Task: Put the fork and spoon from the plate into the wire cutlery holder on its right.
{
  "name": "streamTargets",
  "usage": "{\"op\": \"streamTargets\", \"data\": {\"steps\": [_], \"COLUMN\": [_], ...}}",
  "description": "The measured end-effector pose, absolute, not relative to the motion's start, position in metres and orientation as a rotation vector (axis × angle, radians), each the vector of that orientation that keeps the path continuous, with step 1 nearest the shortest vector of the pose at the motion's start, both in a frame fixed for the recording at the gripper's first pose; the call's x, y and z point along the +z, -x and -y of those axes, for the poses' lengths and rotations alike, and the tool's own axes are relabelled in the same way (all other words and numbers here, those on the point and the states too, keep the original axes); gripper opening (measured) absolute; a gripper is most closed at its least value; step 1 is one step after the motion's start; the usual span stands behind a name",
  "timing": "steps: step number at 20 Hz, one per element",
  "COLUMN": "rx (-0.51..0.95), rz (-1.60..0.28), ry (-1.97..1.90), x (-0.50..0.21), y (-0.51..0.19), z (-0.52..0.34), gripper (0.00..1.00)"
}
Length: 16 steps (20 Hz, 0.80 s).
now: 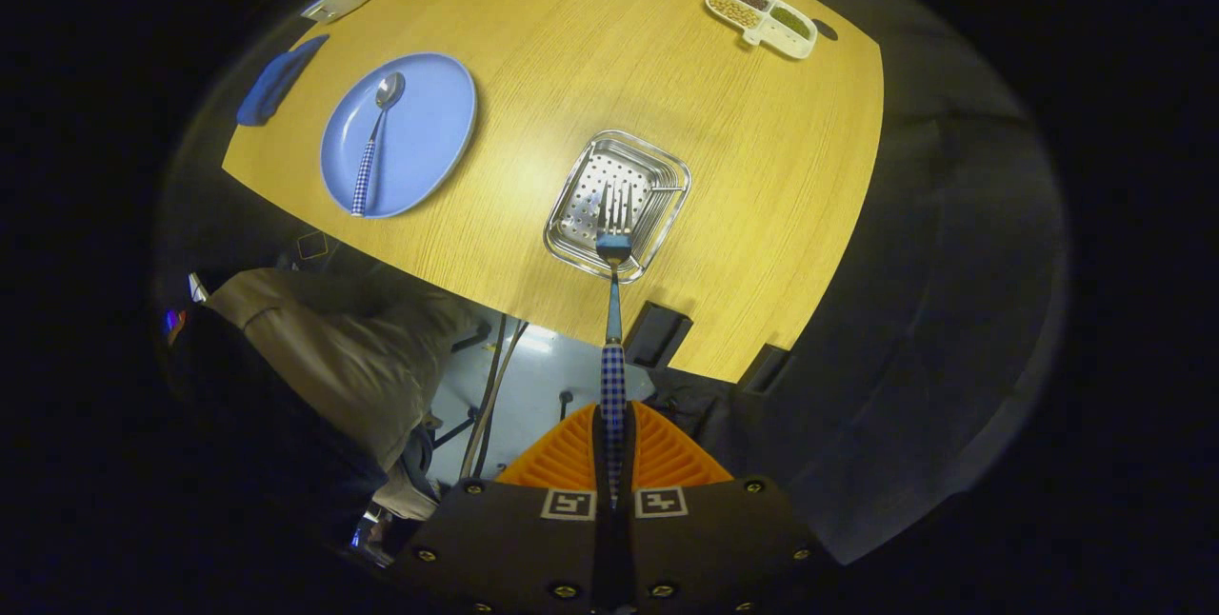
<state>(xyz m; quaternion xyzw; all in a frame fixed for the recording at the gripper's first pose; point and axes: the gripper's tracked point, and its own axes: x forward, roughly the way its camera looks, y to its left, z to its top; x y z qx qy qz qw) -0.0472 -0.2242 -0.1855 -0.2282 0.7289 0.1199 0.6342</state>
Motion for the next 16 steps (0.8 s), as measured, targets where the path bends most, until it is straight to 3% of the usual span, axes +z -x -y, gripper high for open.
{"op": "streamTargets", "data": {"steps": [16], "rx": [0.268], "rz": [-1.876], "ry": [0.432], "x": [-0.219], "y": [0.015], "z": [0.211], "gripper": [0.01]}}
